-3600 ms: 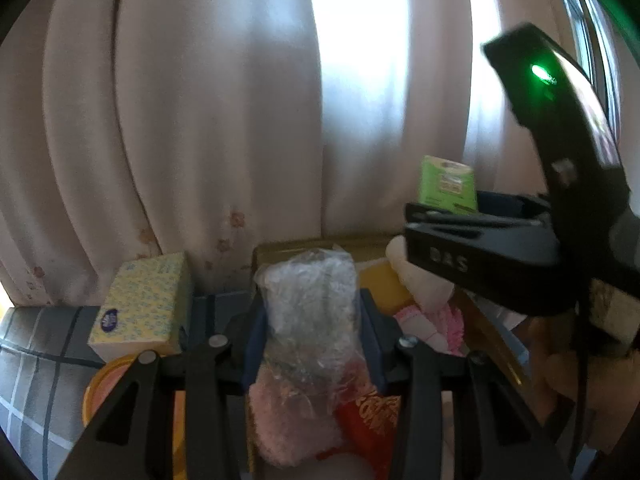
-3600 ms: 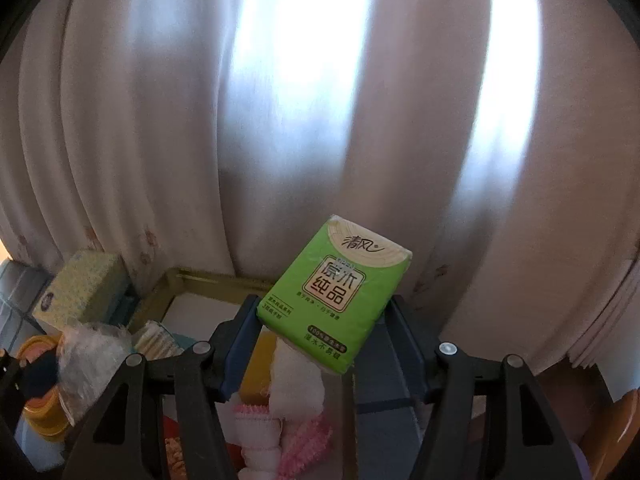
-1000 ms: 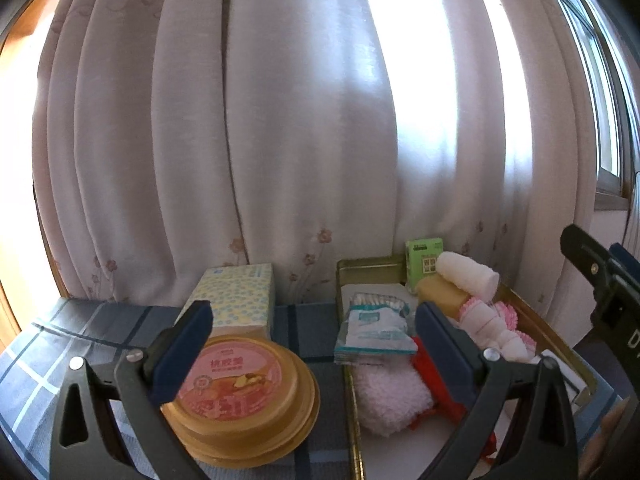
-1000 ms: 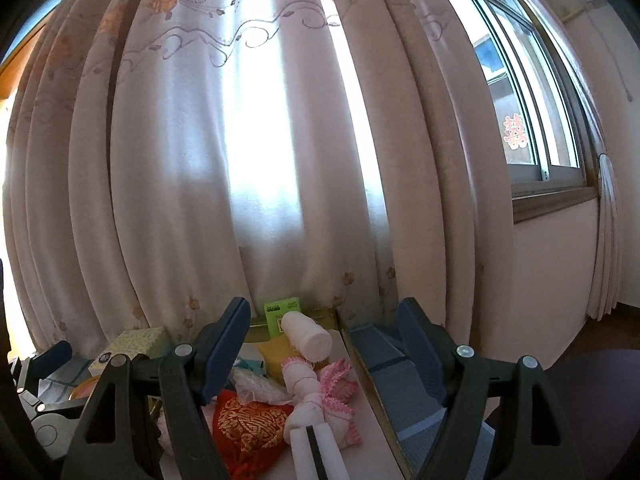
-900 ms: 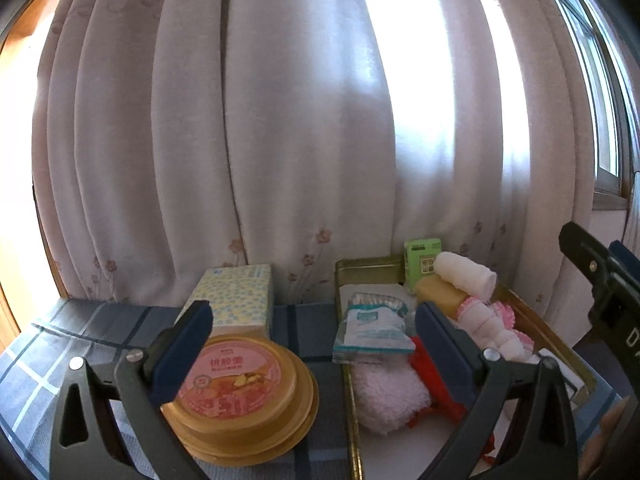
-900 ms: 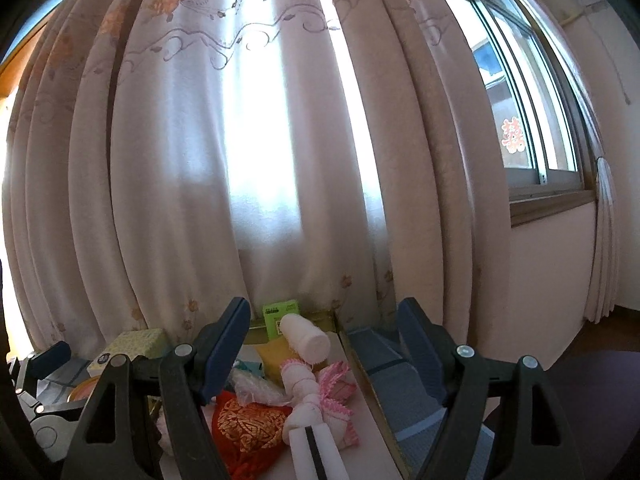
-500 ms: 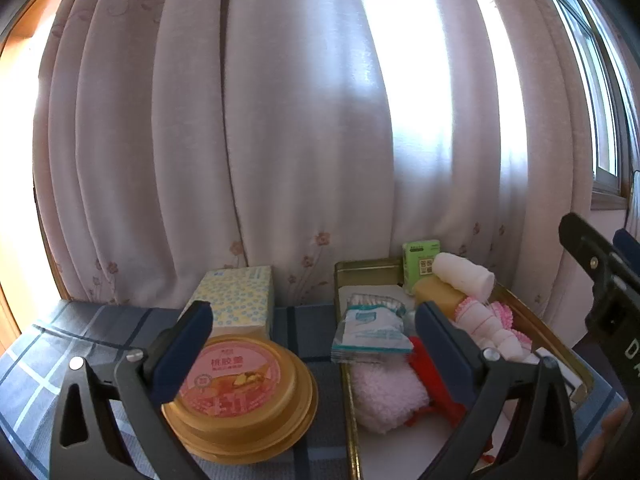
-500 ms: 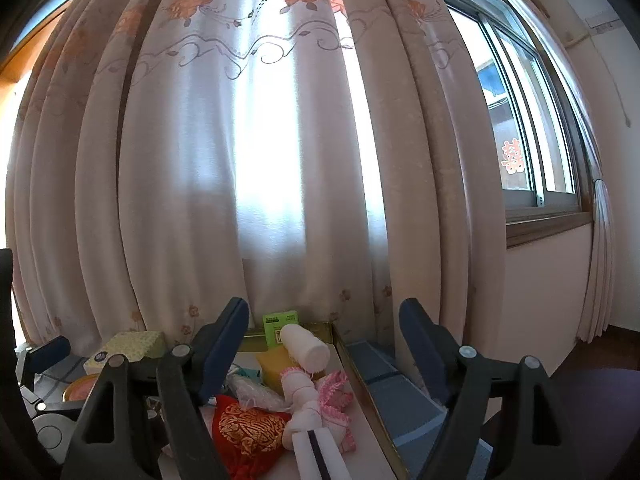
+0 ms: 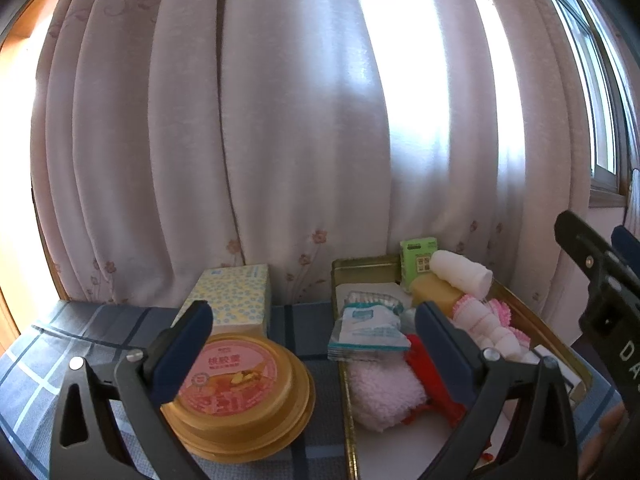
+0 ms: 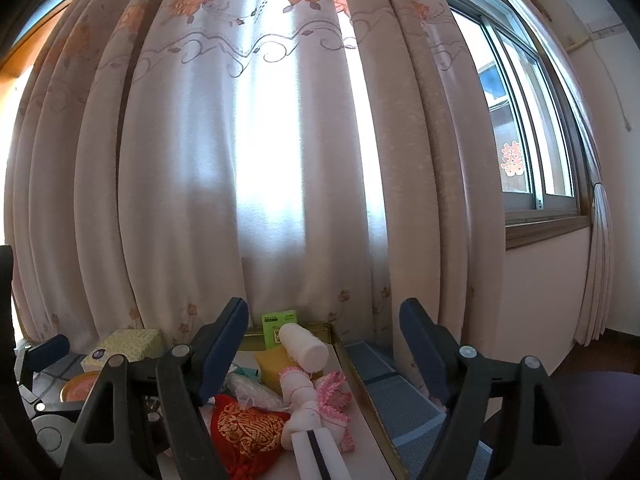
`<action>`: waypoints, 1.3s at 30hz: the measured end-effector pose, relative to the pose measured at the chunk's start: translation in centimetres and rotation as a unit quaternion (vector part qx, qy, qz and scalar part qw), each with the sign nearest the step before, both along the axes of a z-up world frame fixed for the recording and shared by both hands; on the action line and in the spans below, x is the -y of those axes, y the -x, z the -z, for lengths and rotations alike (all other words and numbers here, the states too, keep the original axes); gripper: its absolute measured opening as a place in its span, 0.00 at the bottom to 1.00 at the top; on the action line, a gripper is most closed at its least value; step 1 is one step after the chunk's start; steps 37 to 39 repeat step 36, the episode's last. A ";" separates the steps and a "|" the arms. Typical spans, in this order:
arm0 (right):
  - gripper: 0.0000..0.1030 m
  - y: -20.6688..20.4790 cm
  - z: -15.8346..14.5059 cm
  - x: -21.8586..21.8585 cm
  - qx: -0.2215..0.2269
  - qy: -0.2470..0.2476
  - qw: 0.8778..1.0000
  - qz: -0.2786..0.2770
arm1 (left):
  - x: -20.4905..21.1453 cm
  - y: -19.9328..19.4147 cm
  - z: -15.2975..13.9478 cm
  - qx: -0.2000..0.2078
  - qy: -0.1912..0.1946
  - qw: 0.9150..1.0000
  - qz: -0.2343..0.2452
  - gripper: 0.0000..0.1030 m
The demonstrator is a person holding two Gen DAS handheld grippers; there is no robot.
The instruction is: Organize soft objects
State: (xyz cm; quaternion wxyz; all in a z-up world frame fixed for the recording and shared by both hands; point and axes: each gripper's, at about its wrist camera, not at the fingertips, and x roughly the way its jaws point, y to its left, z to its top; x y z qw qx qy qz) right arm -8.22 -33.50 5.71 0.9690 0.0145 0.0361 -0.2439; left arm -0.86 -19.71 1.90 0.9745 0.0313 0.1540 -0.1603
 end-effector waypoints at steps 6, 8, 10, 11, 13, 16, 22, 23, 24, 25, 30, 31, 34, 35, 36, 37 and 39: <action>0.78 -0.1 0.0 0.0 -0.002 0.000 1.000 0.001 | 0.1 0.1 0.1 0.001 -0.002 1.000 0.003 1.00; 0.78 -0.2 0.0 0.0 -0.004 0.000 1.000 0.001 | 0.1 0.0 0.1 0.000 -0.002 1.000 0.002 1.00; 0.78 -0.2 0.0 0.0 -0.005 -0.001 1.000 0.003 | 0.1 0.0 0.1 -0.003 -0.002 1.000 -0.001 1.00; 0.78 -0.2 0.0 0.0 -0.006 -0.001 1.000 0.003 | -0.1 -0.1 0.1 -0.004 -0.002 1.000 -0.001 1.00; 0.78 -0.2 0.0 0.0 -0.006 -0.001 1.000 0.003 | -0.1 -0.2 0.1 -0.007 -0.002 1.000 -0.004 1.00; 0.78 -0.2 0.0 0.0 -0.007 0.000 1.000 0.003 | -0.2 -0.3 0.2 -0.008 -0.003 1.000 -0.005 1.00; 0.78 -0.3 0.0 -0.1 -0.010 0.001 1.000 0.004 | -0.1 -0.3 0.1 -0.008 -0.005 1.000 -0.005 1.00; 0.78 -0.3 0.0 -0.1 -0.010 0.001 1.000 0.004 | -0.2 -0.3 0.1 -0.008 -0.005 1.000 -0.004 1.00; 0.78 -0.3 0.0 -0.1 -0.010 0.001 1.000 0.004 | -0.2 -0.3 0.1 -0.008 -0.005 1.000 -0.004 1.00; 0.78 -0.3 0.0 -0.1 -0.010 0.002 1.000 0.004 | -0.2 -0.3 0.2 -0.008 -0.005 1.000 -0.004 1.00; 0.78 -0.3 0.1 -0.1 -0.011 0.002 1.000 0.004 | -0.4 -0.3 0.2 -0.010 -0.001 1.000 -0.002 1.00; 0.78 -0.3 0.1 -0.2 -0.011 0.003 1.000 0.004 | -0.4 -0.3 0.2 -0.010 0.000 1.000 -0.001 1.00; 0.78 -0.3 0.1 -0.1 -0.011 0.002 1.000 0.004 | -0.3 -0.3 0.2 -0.008 -0.002 1.000 -0.003 1.00; 0.78 -0.4 0.1 -0.1 -0.012 0.002 1.000 0.003 | -0.2 -0.2 0.2 -0.006 -0.003 1.000 -0.001 1.00; 0.78 -0.4 0.1 -0.1 -0.012 0.002 1.000 0.003 | -0.3 -0.1 0.2 -0.005 -0.004 1.000 0.000 1.00; 0.78 -0.4 0.1 -0.1 -0.012 0.002 1.000 0.003 | -0.3 -0.1 0.2 -0.005 -0.004 1.000 0.000 1.00; 0.78 -0.4 0.1 -0.1 -0.012 0.002 1.000 0.003 | -0.3 -0.1 0.2 -0.005 -0.004 1.000 0.000 1.00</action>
